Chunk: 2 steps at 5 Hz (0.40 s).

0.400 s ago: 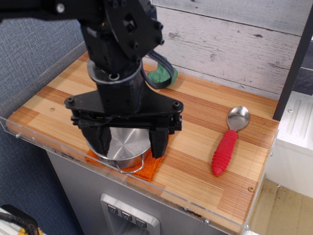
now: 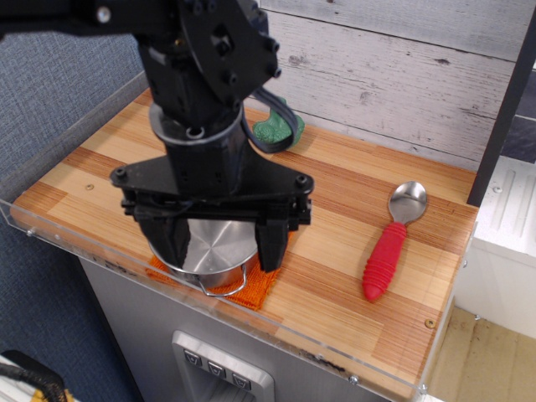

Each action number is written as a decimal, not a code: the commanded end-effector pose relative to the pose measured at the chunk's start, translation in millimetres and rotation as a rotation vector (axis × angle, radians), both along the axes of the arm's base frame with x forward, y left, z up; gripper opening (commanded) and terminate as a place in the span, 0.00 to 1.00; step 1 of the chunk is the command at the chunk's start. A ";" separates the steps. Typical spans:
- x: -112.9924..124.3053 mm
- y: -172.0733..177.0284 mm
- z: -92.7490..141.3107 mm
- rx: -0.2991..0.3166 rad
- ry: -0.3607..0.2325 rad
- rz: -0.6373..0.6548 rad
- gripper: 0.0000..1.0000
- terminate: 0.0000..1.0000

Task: Move the metal pot to the front left corner of the table.

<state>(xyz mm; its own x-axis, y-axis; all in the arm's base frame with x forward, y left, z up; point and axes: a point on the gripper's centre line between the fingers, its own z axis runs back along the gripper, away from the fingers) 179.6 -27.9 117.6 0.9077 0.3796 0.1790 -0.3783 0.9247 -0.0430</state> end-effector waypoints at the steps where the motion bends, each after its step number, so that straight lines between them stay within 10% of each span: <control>1: 10.8 43.1 -17.0 0.027 0.008 0.141 1.00 0.00; 2: 17.6 66.8 -24.1 0.048 -0.021 0.144 1.00 0.00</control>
